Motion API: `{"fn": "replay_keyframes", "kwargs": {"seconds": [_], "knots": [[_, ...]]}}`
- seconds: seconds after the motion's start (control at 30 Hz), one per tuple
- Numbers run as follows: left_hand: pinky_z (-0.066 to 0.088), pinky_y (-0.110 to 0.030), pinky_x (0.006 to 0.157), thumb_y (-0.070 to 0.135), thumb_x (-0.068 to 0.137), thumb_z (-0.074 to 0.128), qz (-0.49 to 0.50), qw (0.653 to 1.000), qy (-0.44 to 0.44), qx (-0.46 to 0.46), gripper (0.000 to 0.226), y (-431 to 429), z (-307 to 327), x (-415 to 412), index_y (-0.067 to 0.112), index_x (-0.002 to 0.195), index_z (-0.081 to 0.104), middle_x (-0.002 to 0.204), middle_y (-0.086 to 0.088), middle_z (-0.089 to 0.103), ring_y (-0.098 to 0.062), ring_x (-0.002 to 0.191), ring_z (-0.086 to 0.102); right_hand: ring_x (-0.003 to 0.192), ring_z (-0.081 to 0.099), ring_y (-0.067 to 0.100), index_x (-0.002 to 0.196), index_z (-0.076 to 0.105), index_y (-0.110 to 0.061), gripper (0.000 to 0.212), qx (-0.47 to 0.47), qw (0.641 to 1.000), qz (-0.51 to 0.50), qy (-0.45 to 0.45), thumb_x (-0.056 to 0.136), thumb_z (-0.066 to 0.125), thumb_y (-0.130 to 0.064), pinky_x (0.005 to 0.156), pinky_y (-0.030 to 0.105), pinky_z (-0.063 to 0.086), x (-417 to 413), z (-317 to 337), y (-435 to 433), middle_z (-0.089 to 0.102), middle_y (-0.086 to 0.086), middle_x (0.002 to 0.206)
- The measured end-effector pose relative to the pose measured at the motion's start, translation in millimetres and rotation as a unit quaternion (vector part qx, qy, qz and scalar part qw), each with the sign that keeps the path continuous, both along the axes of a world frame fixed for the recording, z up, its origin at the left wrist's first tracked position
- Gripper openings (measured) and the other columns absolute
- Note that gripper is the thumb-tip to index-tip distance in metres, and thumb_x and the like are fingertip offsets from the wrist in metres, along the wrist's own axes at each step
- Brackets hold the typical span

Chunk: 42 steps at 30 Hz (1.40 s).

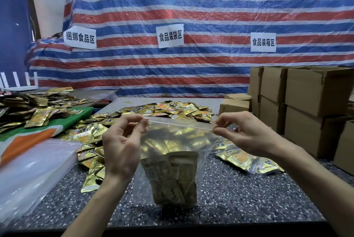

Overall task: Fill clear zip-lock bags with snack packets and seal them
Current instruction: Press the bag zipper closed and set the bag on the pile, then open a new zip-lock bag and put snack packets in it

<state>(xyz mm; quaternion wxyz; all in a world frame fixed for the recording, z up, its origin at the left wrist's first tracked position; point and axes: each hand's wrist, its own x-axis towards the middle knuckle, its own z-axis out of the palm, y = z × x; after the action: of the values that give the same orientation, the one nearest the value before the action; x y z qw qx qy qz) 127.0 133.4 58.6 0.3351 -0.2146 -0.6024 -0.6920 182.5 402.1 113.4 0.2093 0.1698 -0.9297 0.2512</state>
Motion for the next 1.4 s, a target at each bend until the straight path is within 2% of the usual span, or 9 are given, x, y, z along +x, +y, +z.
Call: {"fn": "replay_keyframes", "kwargs": {"seconds": [0.3,0.43,0.57,0.7,0.87,0.97,1.03,1.2,1.4], "knots": [[0.053,-0.019,0.064,0.020,0.090,0.070,0.023,0.999,0.012,-0.022,0.011,2,-2,-1,0.029,0.083,0.072,0.079,0.005,0.070,-0.009,0.072,0.063,0.053,0.056,-0.008,0.080,0.073,-0.018,0.017,-0.010,0.999,-0.005,0.048,0.087,0.071,-0.033,0.051,0.009,0.040,13,0,3,0.072,-0.002,0.077],[0.049,-0.017,0.062,0.016,0.093,0.067,0.022,0.999,0.011,-0.020,0.016,8,-2,1,0.028,0.084,0.070,0.080,0.006,0.070,-0.006,0.071,0.061,0.062,0.064,0.000,0.078,0.072,-0.015,0.027,-0.123,0.991,-0.004,0.057,0.077,0.072,-0.042,0.057,0.013,0.049,17,-12,4,0.072,-0.006,0.074],[0.042,-0.019,0.052,0.015,0.094,0.063,-0.034,0.999,-0.006,0.007,0.014,15,-4,5,0.024,0.085,0.068,0.070,0.007,0.063,-0.009,0.062,0.053,0.087,0.073,0.017,0.112,0.053,-0.013,0.065,-0.360,0.920,0.046,-0.148,0.065,0.088,-0.043,0.069,0.041,0.062,12,-58,-4,0.072,0.000,0.103],[0.046,-0.027,0.048,0.010,0.096,0.060,-0.079,0.997,0.001,0.012,0.014,32,-1,13,0.019,0.087,0.066,0.064,-0.004,0.060,-0.017,0.056,0.054,0.085,0.072,0.010,0.137,0.037,-0.041,0.104,-0.280,0.923,0.054,-0.258,0.051,0.095,-0.046,0.071,0.027,0.056,5,-98,-19,0.067,0.003,0.117],[0.054,-0.029,0.057,0.009,0.095,0.058,-0.145,0.988,-0.003,0.043,0.015,54,2,18,0.017,0.086,0.066,0.066,-0.014,0.063,-0.028,0.058,0.062,0.095,0.070,0.003,0.103,0.073,-0.026,0.032,-0.234,0.937,0.084,-0.245,0.075,0.086,-0.017,0.084,0.021,0.053,-3,-107,-33,0.076,-0.008,0.106],[0.058,-0.026,0.067,0.020,0.090,0.062,-0.161,0.986,-0.014,0.036,0.010,59,0,19,0.026,0.087,0.070,0.077,-0.010,0.071,-0.025,0.072,0.072,0.105,0.069,0.011,0.103,0.075,-0.017,0.023,-0.239,0.945,0.024,-0.221,0.081,0.081,-0.014,0.099,0.037,0.050,-4,-102,-28,0.076,-0.007,0.108],[0.059,-0.024,0.072,0.025,0.087,0.064,-0.175,0.984,-0.030,0.024,0.011,58,-4,17,0.029,0.095,0.071,0.092,-0.004,0.075,-0.020,0.085,0.074,0.098,0.072,0.010,0.100,0.074,-0.020,0.017,-0.277,0.938,-0.013,-0.207,0.085,0.077,-0.015,0.088,0.038,0.055,-3,-95,-17,0.077,-0.009,0.102],[0.059,-0.035,0.086,0.032,0.085,0.070,-0.174,0.981,-0.080,-0.017,0.025,56,-19,9,0.030,0.110,0.068,0.115,0.006,0.070,-0.016,0.101,0.070,0.069,0.075,0.024,0.105,0.066,-0.007,0.017,-0.470,0.851,-0.160,-0.173,0.092,0.069,-0.017,0.052,0.028,0.056,-25,-69,22,0.077,0.011,0.089],[0.054,-0.029,0.080,0.044,0.077,0.064,-0.194,0.968,-0.131,-0.094,0.023,64,-30,9,0.039,0.098,0.072,0.105,0.012,0.072,-0.013,0.095,0.068,0.071,0.057,0.018,0.082,0.054,-0.014,0.017,-0.675,0.666,-0.267,-0.174,0.093,0.045,-0.022,0.071,0.029,0.052,-84,-48,64,0.064,0.006,0.074]]}}
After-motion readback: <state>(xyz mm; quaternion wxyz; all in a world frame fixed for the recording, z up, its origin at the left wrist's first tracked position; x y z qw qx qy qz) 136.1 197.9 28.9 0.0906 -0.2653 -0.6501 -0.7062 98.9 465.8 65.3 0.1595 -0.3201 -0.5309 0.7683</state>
